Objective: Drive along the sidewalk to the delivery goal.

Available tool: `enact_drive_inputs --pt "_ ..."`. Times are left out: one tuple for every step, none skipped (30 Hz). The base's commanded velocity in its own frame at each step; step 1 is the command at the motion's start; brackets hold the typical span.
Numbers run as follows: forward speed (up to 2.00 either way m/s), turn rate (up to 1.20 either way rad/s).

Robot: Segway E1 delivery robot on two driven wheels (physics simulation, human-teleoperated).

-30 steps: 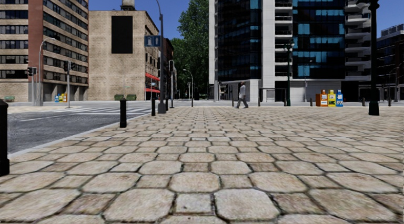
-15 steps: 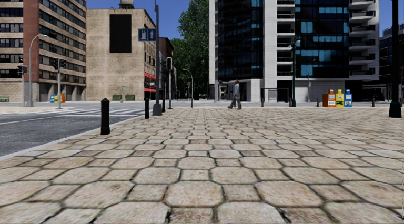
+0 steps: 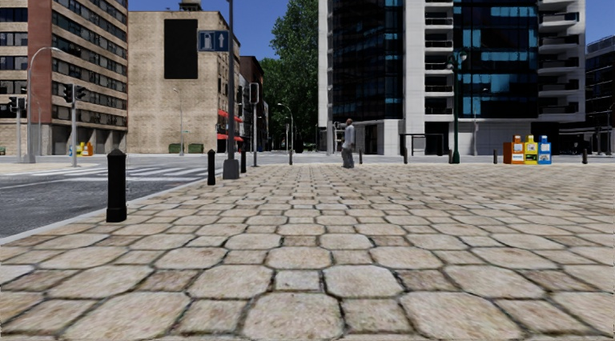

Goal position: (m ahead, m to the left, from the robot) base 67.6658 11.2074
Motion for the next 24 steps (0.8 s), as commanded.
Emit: enact_drive_inputs --pt "2.00 0.00" --pt "2.00 0.00" --pt "2.00 0.00" --pt "2.00 0.00" --pt "2.00 0.00" --pt "2.00 0.00" --pt "2.00 0.00" --pt "2.00 0.00" --pt "2.00 0.00" --pt "2.00 0.00" --pt "2.00 0.00" --pt "2.00 0.00" --pt "2.00 0.00" --pt "2.00 0.00" --pt "2.00 0.00" --pt "2.00 0.00" --pt "2.00 0.00" --pt "2.00 0.00" --pt "2.00 0.00" --pt "2.00 0.00" --pt "2.00 0.00" --pt "2.00 0.00" --pt "2.00 0.00" --pt "2.00 0.00"
